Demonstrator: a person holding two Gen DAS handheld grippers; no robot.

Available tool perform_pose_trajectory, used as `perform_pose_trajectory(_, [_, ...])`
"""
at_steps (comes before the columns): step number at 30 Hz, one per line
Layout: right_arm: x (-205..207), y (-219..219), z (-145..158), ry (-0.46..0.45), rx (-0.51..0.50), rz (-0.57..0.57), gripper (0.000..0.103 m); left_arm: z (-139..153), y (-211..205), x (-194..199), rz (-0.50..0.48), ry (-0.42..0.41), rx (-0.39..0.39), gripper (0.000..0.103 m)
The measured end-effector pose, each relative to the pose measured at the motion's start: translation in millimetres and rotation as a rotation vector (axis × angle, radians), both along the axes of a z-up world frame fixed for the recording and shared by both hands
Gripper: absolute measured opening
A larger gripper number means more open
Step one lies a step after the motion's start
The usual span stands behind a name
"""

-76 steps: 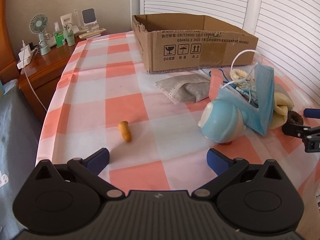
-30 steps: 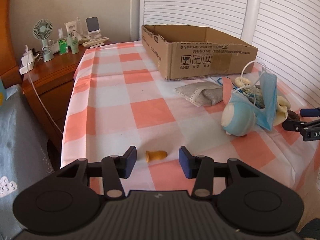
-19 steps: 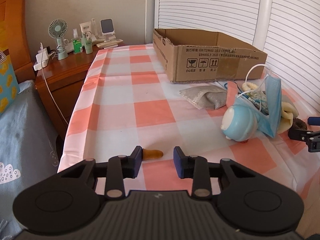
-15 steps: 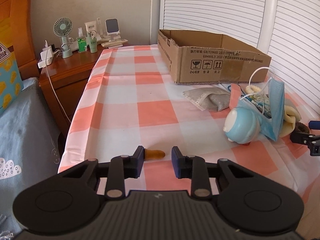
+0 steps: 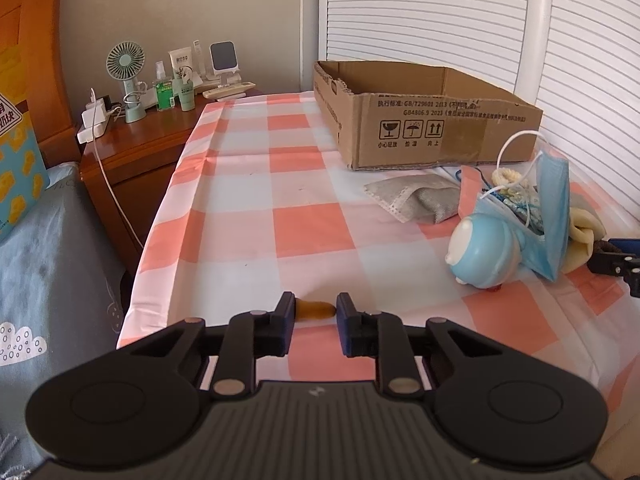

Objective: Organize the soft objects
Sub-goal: 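Close the left gripper on the orange peg while the right gripper closes on the brown hair tie, then carry both items over the box and open the left gripper to drop the peg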

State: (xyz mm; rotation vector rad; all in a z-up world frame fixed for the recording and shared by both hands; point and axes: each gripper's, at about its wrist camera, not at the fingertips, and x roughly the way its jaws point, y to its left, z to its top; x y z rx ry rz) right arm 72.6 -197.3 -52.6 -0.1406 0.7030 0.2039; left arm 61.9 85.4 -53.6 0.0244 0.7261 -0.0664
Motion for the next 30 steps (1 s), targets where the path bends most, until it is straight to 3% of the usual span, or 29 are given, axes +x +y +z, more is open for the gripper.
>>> perform_pose_trajectory(9, [-11, -7, 14, -0.001, -0.005, 0.017, 0.047, 9, 0, -4, -0.061, 0.022, 0.008, 0.020])
perform_pose_trajectory(18, [-8, -11, 53, -0.057, -0.021, 0.091, 0.047, 56, -8, 9, -0.216, 0.018, -0.002, 0.020])
perform_pose_trajectory(30, [32, -8, 99, -0.155, -0.009, 0.166, 0.047, 117, -42, 98, -0.308, -0.072, -0.020, 0.020])
